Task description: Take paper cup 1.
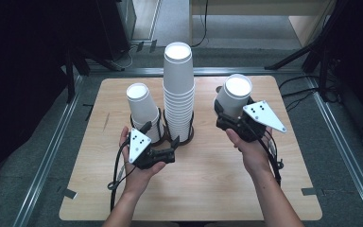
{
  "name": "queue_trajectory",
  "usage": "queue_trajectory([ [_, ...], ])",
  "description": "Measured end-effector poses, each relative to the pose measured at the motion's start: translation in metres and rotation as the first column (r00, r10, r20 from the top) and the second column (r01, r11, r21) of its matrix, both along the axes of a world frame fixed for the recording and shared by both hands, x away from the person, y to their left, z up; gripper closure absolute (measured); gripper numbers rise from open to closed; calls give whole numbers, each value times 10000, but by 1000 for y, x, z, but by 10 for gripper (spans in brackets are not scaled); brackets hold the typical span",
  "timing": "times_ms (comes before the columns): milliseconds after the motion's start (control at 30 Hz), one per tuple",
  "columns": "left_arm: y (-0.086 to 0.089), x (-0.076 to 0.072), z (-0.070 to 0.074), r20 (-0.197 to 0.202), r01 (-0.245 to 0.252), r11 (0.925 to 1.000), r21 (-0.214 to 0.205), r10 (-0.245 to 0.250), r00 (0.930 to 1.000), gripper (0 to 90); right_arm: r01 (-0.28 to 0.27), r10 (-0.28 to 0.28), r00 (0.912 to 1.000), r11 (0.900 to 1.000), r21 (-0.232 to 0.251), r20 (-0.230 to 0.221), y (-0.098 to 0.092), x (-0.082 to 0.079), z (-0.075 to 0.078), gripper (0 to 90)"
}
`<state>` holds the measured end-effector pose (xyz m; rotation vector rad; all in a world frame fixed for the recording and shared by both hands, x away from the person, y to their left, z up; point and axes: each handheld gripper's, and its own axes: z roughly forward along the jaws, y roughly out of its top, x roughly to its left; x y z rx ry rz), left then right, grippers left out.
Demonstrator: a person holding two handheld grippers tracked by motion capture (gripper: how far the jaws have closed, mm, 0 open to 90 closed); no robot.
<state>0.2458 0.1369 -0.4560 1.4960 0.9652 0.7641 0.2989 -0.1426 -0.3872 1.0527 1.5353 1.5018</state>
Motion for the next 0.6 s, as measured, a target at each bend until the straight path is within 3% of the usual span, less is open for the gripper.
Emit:
queue_trajectory([
  [233, 2, -3, -14, -412, 2, 10000, 51, 0, 9992, 0, 90, -95, 9998, 9996, -259, -201, -6, -13, -26, 147],
  [433, 3, -7, -19, -509, 121, 9997, 207, -110, 9986, 0, 107, -122, 9994, 9989, -452, -332, -10, -19, -48, 147],
  [600, 8, -10, -22, -582, 149, 9997, 190, -138, 9982, 0, -78, 48, 9996, 9946, -1030, -293, -14, -23, -68, 147],
])
